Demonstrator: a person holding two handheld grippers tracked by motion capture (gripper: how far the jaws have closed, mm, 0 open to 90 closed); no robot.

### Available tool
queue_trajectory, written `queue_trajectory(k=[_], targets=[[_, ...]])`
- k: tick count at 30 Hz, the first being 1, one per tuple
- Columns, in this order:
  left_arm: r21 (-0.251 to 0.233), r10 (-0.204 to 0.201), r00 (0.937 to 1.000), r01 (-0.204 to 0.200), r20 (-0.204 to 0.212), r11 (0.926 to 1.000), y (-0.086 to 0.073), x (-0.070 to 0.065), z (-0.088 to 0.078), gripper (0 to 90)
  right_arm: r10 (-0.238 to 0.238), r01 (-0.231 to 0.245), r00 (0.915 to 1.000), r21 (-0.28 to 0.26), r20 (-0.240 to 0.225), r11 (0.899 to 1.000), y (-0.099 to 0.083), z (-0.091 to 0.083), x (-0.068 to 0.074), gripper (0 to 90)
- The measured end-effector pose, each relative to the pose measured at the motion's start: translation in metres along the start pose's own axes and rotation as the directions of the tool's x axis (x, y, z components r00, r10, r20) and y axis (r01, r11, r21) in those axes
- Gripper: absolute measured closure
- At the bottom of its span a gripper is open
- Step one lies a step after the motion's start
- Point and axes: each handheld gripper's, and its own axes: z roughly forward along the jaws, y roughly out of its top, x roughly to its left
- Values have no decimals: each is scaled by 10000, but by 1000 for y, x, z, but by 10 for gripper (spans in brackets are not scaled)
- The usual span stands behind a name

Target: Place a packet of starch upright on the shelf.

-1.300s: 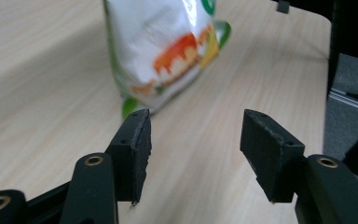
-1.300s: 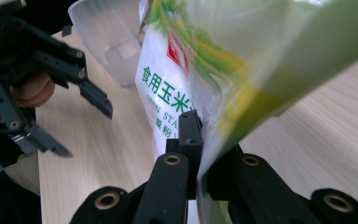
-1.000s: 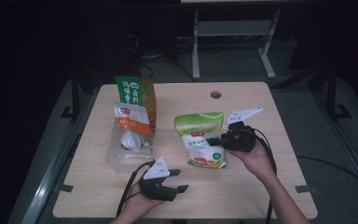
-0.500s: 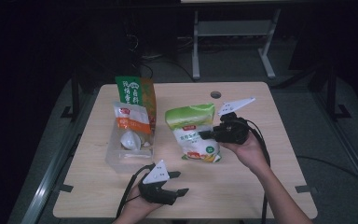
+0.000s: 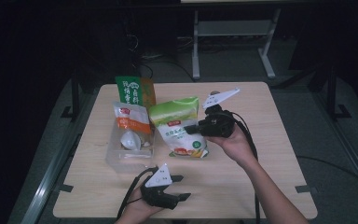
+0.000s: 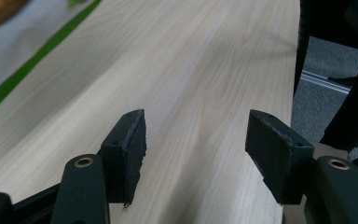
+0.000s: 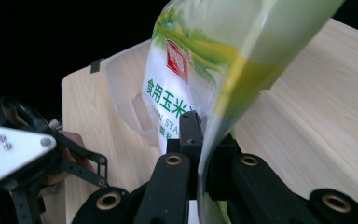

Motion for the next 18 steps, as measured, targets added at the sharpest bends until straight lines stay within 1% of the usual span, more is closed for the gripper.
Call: queue_trajectory(k=[1,2,3,4,6,7,8,9,10,15,18], targets=[[1,31,10000,-31,-5,10000,0,0,0,381,0,0,10000,0,0,10000,0,0,0,877],[-44,7,10000,-7,-12,10000,0,0,0,381,-88,88,9999,-19,-93,10000,6,3,3,876],[-44,7,10000,-7,-12,10000,0,0,0,381,-88,88,9999,-19,-93,10000,6,3,3,876],[-35,-30,10000,30,28,10000,0,-1,0,382,-188,187,9997,-63,-147,9998,11,5,4,877],[-22,29,10000,-29,14,10000,0,-1,0,383,-204,203,9996,-79,-176,9998,12,6,5,876],[-29,95,10000,-95,-9,10000,0,-1,0,383,-275,273,9993,-79,-235,9996,18,9,8,877],[4,172,9998,-172,-30,9999,0,0,-1,382,-256,254,9994,-75,-245,9996,20,10,9,876],[4,172,9998,-172,-30,9999,0,0,-1,382,-256,254,9994,-75,-245,9996,20,10,9,876],[4,108,9999,-108,-12,9999,0,-1,0,382,-345,342,9988,-103,-343,9994,24,12,11,876],[-54,115,9999,-115,-11,9999,0,-1,-1,381,-431,427,9982,-120,-425,9990,33,18,16,877],[-58,106,9999,-106,-24,9999,0,-1,-1,379,-527,523,9973,-93,-510,9986,41,24,21,877]])
